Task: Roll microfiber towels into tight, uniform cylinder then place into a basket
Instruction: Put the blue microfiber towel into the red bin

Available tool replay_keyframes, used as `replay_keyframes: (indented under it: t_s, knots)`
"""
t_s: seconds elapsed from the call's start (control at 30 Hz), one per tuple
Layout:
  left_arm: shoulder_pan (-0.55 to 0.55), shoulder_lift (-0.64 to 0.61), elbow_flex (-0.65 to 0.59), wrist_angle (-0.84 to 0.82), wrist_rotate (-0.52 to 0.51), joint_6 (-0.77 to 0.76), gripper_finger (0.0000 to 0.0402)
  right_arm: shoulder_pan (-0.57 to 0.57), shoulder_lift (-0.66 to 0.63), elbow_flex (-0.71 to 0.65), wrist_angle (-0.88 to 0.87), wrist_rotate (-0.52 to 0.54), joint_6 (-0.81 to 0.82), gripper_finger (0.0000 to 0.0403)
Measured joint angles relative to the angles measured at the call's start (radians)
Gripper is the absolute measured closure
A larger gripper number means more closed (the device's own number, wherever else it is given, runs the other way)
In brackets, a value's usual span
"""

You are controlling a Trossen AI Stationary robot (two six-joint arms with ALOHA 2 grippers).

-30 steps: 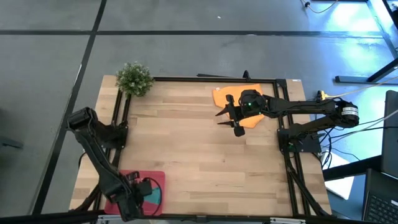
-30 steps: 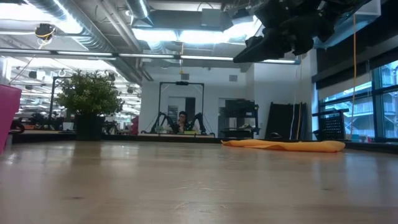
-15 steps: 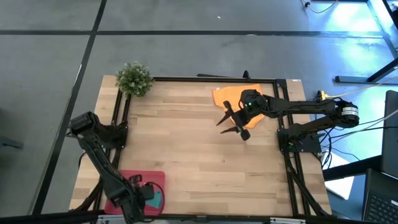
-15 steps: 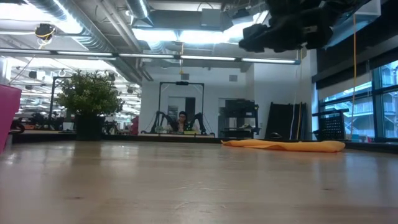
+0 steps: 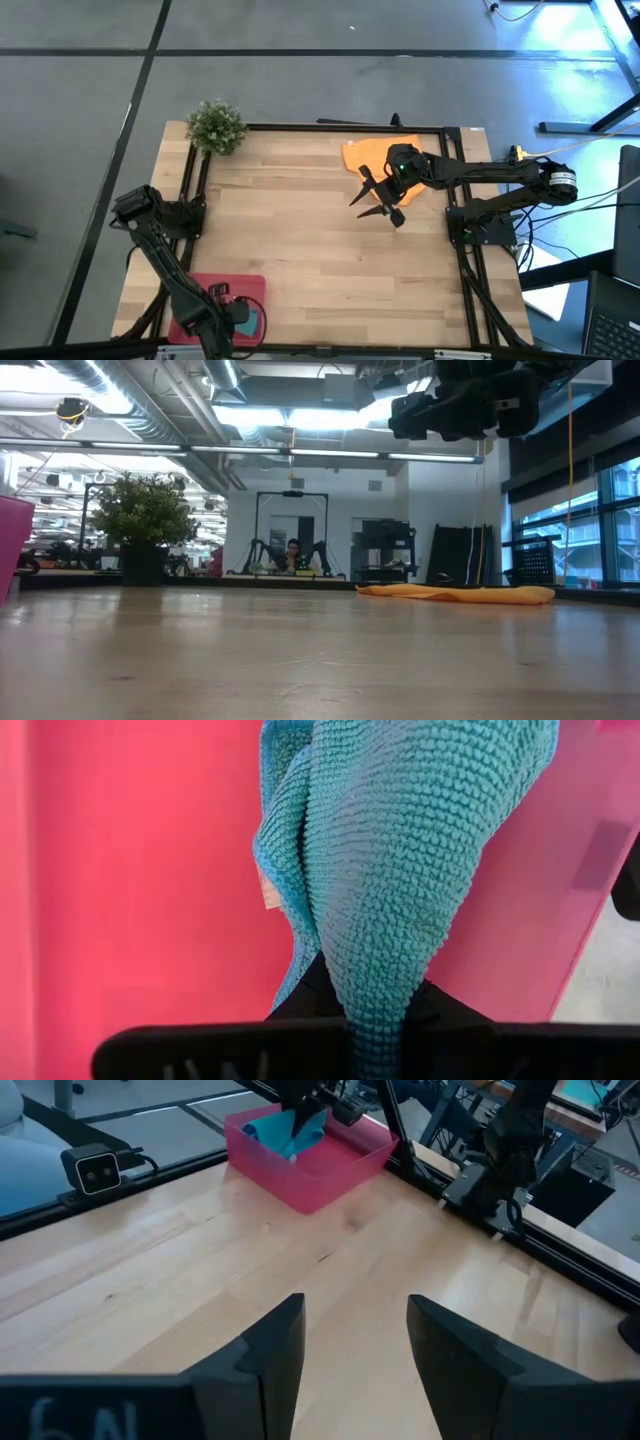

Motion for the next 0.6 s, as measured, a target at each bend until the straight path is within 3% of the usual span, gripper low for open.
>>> replay_keyframes:
  t_s: [0.6]
  knots:
    - [0.0,0.0,0.0,0.041,-0.006,-0.01,0.0395,0.0,0.0,0.0,0.0,0.001,0.0,0.0225]
